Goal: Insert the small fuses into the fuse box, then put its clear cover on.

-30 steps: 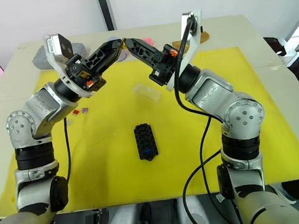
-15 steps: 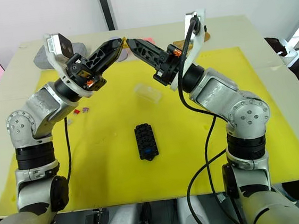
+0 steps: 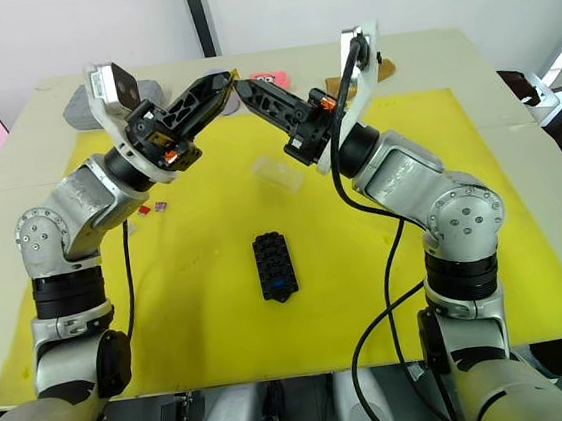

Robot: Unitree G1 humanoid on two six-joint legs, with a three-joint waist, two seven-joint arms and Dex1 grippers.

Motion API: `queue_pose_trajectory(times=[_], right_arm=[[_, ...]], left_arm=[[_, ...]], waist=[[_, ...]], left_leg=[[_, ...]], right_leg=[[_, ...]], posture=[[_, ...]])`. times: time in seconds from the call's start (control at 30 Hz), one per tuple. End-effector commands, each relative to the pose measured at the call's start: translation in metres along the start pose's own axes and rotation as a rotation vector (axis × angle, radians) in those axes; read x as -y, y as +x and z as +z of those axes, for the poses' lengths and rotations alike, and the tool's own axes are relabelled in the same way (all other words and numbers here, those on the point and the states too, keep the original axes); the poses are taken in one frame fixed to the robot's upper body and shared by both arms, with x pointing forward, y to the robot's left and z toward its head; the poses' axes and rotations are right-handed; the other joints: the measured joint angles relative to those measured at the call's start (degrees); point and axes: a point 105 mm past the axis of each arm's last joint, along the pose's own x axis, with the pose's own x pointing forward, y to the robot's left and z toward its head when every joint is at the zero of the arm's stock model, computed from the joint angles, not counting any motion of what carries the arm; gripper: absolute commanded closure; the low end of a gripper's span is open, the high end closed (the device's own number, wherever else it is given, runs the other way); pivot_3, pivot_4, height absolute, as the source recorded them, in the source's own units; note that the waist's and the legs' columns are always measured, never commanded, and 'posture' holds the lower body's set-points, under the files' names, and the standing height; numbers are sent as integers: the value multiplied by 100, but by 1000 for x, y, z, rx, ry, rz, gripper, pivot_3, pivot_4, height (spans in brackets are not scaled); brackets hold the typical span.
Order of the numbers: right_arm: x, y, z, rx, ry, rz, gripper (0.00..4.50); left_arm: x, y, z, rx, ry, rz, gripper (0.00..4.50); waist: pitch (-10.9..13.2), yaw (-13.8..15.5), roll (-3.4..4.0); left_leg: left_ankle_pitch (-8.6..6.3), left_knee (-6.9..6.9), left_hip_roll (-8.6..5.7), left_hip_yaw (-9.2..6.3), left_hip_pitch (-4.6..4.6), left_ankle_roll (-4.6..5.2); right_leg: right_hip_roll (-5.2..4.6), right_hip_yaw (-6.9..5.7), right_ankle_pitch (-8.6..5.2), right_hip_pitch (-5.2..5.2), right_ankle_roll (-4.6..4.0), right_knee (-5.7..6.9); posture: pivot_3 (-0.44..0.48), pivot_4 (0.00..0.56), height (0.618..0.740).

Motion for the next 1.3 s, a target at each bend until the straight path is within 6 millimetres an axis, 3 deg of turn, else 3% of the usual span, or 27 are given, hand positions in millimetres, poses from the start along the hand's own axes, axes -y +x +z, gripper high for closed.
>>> queue_pose_trajectory(times=[0.03,0.13,0.37,0.47,0.57,0.67,0.7,0.73,0.83,1.07,1.13,1.2,1.3], right_arm=[[-14,1,5,13,-28,46,3748],[-15,1,5,11,-30,51,4482],[-18,-1,9,40,-8,66,4482],[-20,-2,11,50,9,76,4500],[-21,-6,15,61,34,75,4500],[-18,-16,19,35,7,65,4500],[-17,-21,19,13,-22,63,4500],[-15,-24,19,-13,-54,61,4500],[-12,-33,18,-105,-148,71,4500],[-5,-54,-20,-508,-491,187,4500],[-1,-54,-30,-585,-548,226,4500],[3,-58,-43,-670,-641,286,4500],[10,-64,-61,-783,-777,378,4500]], left_arm=[[16,6,1,-8,33,-64,4500],[15,6,1,-10,35,-64,4500],[13,4,1,-14,25,-62,4500],[13,-2,0,-22,-11,-77,3651],[18,-17,-3,-87,55,-79,2110],[29,-42,-10,-215,227,-56,615],[26,-48,-15,-267,282,-12,162],[22,-52,-19,-309,331,21,18],[13,-66,-31,-458,473,67,18],[-27,-102,-56,-851,823,79,18],[-53,-111,-60,-968,1092,84,18],[-62,-111,-71,-985,1151,47,18],[-59,-104,-84,-940,1120,-12,18]], waist=[[0,0,0],[0,0,0],[0,0,0],[0,0,0],[1,-24,1],[4,-42,6],[5,-37,8],[6,-14,10],[9,42,14],[18,142,30],[19,163,31],[21,185,33],[24,206,26]], left_leg=[[0,0,0,0,0,0],[0,0,0,0,0,0],[0,0,0,0,0,0],[0,0,0,0,0,0],[0,-2,1,0,0,0],[0,-5,2,1,0,0],[0,-7,2,1,0,0],[0,-9,2,1,0,0],[0,-8,0,1,-1,1],[-6,-15,3,4,1,12],[-7,-14,7,3,0,13],[-9,-14,7,5,2,16],[-16,-10,7,5,-12,28]], right_leg=[[0,0,0,0,0,0],[0,0,0,0,0,0],[0,0,0,0,0,-1],[0,0,0,0,0,-1],[0,0,0,-1,0,-1],[2,0,0,-4,0,0],[3,0,0,-5,-1,-1],[3,0,0,-3,-1,-3],[0,0,-1,10,-1,-20],[1,1,-1,19,-2,-43],[0,1,-1,22,-2,-48],[-1,1,-1,30,-2,-61],[-1,1,-1,23,-2,-64]], posture=[[0,150,740],[0,150,740],[0,150,740],[0,150,740],[0,150,740],[0,150,740],[0,150,740],[0,150,740],[0,150,740],[0,150,740],[0,150,740],[0,150,740],[0,150,740]])
